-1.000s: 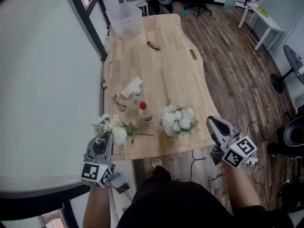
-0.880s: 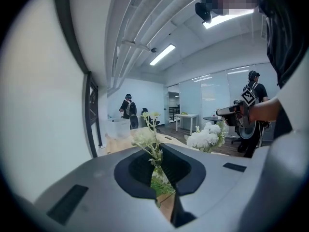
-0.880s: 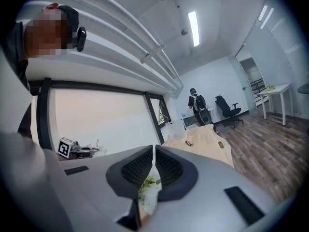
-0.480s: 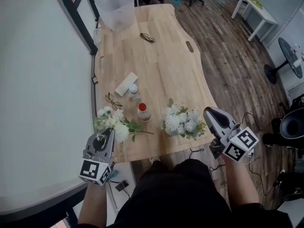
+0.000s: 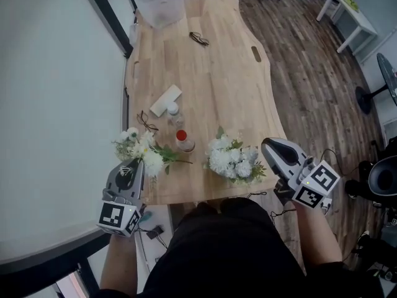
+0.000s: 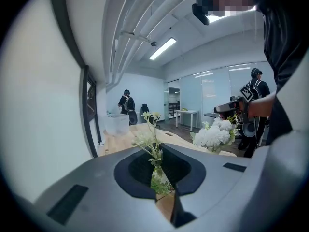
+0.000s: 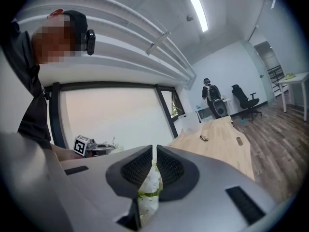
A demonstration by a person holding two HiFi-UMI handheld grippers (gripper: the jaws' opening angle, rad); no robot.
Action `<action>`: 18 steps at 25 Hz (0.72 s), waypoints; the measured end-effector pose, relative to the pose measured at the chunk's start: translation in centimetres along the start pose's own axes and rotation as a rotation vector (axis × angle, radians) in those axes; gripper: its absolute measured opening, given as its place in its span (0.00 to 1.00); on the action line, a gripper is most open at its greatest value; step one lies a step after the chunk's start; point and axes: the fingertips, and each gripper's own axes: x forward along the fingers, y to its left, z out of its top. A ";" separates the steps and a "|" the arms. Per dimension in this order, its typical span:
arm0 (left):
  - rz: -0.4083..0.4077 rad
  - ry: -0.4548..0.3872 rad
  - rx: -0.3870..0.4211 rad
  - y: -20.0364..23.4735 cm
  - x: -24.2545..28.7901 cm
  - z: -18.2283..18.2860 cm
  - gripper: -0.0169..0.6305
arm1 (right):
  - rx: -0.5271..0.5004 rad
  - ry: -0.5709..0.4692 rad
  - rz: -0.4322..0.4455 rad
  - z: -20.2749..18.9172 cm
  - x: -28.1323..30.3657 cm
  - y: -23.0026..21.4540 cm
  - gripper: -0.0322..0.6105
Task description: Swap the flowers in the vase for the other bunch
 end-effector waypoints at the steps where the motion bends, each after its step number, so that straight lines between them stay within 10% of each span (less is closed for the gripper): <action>1: 0.012 0.000 -0.006 -0.1 0.0 -0.1 0.06 | -0.001 0.010 0.023 -0.1 0.0 0.2 0.10; 8: 0.042 0.006 -0.026 -0.5 0.8 -0.1 0.06 | 0.005 0.024 0.103 -0.5 0.5 0.3 0.11; 18: 0.017 0.037 -0.036 -1.7 1.9 -0.9 0.06 | -0.030 0.144 0.195 -2.7 1.6 1.2 0.41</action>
